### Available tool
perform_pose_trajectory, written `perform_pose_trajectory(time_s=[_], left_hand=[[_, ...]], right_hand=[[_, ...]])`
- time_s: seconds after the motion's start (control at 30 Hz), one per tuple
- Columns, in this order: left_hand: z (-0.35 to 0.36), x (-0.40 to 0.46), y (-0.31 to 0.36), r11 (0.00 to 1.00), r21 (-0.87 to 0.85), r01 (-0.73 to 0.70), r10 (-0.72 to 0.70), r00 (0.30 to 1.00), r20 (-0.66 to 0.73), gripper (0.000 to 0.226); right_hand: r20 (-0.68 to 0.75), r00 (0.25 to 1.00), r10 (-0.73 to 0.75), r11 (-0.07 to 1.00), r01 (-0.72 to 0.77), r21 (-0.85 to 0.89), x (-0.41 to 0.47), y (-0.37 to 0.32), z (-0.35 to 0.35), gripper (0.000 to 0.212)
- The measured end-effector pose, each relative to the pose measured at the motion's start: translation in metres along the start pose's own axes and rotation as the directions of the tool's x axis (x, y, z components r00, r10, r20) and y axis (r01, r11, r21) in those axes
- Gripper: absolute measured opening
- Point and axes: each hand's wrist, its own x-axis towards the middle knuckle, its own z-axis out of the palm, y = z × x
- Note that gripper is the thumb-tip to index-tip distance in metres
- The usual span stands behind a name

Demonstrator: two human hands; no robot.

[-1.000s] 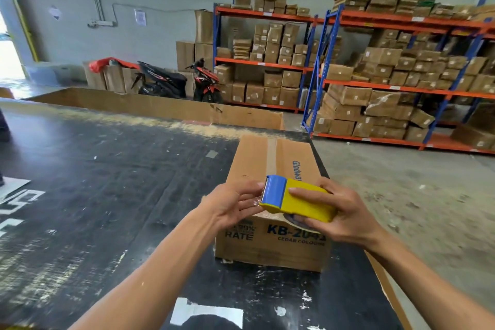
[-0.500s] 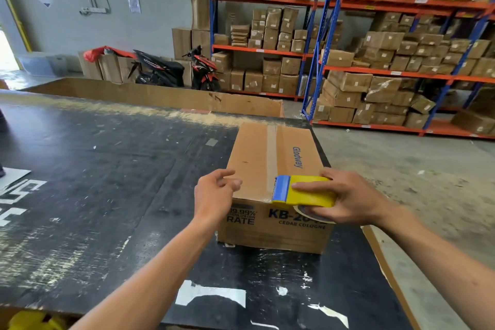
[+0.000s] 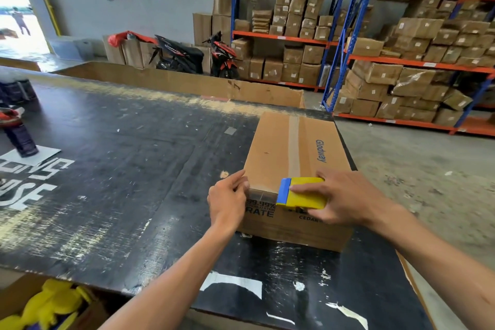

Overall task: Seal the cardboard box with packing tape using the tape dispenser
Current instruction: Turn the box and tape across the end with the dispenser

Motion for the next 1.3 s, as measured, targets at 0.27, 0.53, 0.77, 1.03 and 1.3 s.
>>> perform_pose_trajectory(time_s=[0.27,0.53,0.77,1.03,1.3], left_hand=[[-0.007,0.011,-0.010,0.994,0.042,-0.104,0.102,0.993,0.063,0.069],[-0.018,0.040,-0.016,0.145,0.327,-0.934,0.822,0.297,0.486,0.053],[0.010,0.068,-0.011,0.030,0.191,-0.981,0.529,0.177,0.830,0.063],[0.012,0.076,-0.024,0.105,0.182,-0.978,0.508,0.210,0.835,0.071],[0.011,0.072,-0.023,0.056,0.251,-0.966,0.498,0.245,0.832,0.072]], right_hand=[[0.055,0.997,0.054,0.998,-0.053,-0.024,0.004,-0.005,-0.007,0.053],[0.104,0.992,0.073,0.997,-0.072,-0.010,0.007,-0.005,-0.010,0.055],[0.151,0.985,0.085,0.996,-0.083,-0.016,0.011,-0.006,-0.013,0.056],[0.148,0.985,0.084,0.995,-0.076,-0.062,0.013,-0.009,-0.010,0.056],[0.142,0.989,0.053,0.995,-0.040,-0.092,0.014,-0.008,-0.013,0.055]])
